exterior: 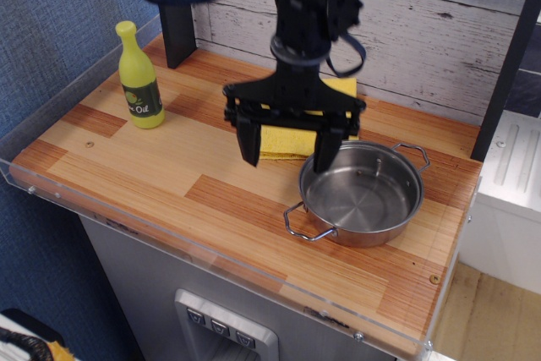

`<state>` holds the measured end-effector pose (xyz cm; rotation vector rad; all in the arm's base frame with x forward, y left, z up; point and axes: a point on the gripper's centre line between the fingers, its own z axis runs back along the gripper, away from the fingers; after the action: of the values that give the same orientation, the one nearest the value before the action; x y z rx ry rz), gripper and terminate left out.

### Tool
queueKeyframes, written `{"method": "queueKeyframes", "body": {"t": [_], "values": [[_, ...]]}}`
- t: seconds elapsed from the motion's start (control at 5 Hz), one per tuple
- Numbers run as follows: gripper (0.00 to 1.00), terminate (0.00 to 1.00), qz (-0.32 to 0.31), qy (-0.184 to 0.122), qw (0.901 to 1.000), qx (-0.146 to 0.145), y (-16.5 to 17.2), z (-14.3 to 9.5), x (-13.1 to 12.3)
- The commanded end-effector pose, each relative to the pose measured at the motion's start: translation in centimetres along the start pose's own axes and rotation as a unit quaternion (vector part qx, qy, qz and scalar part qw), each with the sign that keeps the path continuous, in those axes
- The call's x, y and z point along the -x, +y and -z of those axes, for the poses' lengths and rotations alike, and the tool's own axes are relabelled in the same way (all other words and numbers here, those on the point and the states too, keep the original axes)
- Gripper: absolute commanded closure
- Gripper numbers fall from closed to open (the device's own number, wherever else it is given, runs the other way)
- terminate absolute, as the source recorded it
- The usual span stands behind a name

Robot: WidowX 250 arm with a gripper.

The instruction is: Move the pot and place it slightly in between the bottle and the towel.

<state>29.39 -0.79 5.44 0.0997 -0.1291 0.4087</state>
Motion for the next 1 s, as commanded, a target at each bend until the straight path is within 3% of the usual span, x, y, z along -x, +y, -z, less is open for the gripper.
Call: {"method": "queueKeyframes", "body": {"t": [0.0,0.4,0.6,0.8], "values": [[0.00,0.00,0.007,-0.006,0.9999,0.014,-1.3,1.7,-0.8],[0.00,0.00,0.026,0.017,0.9995,0.010,-1.6,3.3,-0.6],[1.00,0.00,0.038,0.015,0.9991,0.011,-1.9,3.7,-0.4],[1.00,0.00,0.041,0.021,0.9984,0.033,-1.7,3.0,-0.4]]}}
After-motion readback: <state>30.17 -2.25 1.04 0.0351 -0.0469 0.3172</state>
